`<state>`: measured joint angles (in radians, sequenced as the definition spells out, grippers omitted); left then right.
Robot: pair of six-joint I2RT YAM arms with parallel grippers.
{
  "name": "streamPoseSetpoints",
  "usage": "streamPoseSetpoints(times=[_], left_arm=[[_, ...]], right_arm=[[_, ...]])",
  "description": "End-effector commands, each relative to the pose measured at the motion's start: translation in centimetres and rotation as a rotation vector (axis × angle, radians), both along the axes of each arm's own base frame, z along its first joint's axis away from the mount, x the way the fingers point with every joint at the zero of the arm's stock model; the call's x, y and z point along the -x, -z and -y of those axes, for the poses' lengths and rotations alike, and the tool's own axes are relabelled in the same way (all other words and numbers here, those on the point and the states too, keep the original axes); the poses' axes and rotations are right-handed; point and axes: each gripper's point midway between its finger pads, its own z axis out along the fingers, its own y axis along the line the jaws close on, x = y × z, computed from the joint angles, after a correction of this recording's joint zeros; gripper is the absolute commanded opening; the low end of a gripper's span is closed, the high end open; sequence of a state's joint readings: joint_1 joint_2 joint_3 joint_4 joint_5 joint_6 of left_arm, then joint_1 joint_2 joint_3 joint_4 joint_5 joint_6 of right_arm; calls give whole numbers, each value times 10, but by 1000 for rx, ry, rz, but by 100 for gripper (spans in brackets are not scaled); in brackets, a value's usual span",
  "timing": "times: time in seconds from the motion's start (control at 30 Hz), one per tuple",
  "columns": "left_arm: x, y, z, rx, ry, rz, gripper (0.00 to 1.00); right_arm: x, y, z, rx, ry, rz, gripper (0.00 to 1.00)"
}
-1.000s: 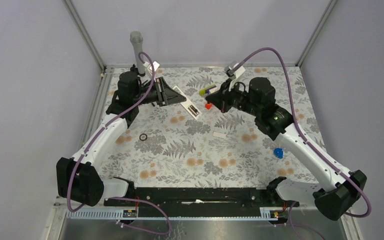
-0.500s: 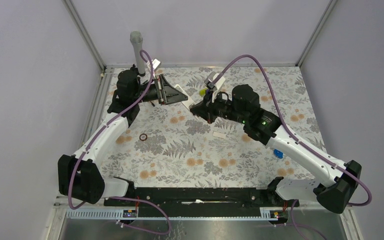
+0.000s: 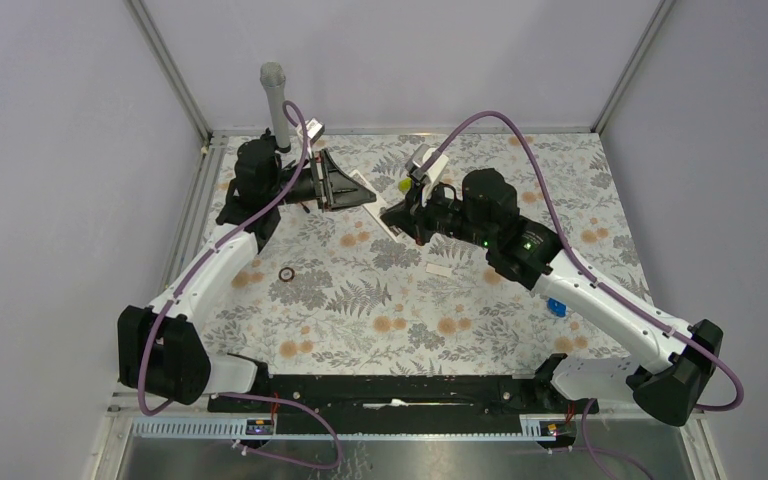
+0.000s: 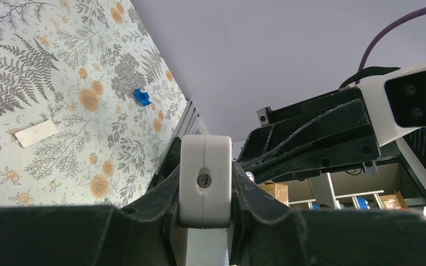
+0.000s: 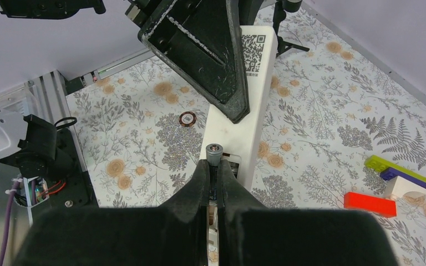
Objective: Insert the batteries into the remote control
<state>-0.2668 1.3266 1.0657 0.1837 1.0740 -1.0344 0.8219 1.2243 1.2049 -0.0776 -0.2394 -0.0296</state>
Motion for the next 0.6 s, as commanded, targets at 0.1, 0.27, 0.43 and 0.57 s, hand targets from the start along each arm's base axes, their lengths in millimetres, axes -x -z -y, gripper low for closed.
streamPoseSetpoints(times=[0.1, 0.27, 0.43, 0.57], left_arm=[[-1, -34, 0, 47, 15, 106, 0], [-3, -40, -1, 66, 8, 102, 0], [-6, -40, -2, 71, -1, 102, 0], [-8, -35, -3, 60, -9, 94, 0]], right_arm=[[2, -14, -2, -9, -14, 37, 3], [3, -6, -1, 26, -19, 7, 5], [3, -2, 3, 35, -5, 11, 7], [3, 1, 3, 69, -14, -8, 13]])
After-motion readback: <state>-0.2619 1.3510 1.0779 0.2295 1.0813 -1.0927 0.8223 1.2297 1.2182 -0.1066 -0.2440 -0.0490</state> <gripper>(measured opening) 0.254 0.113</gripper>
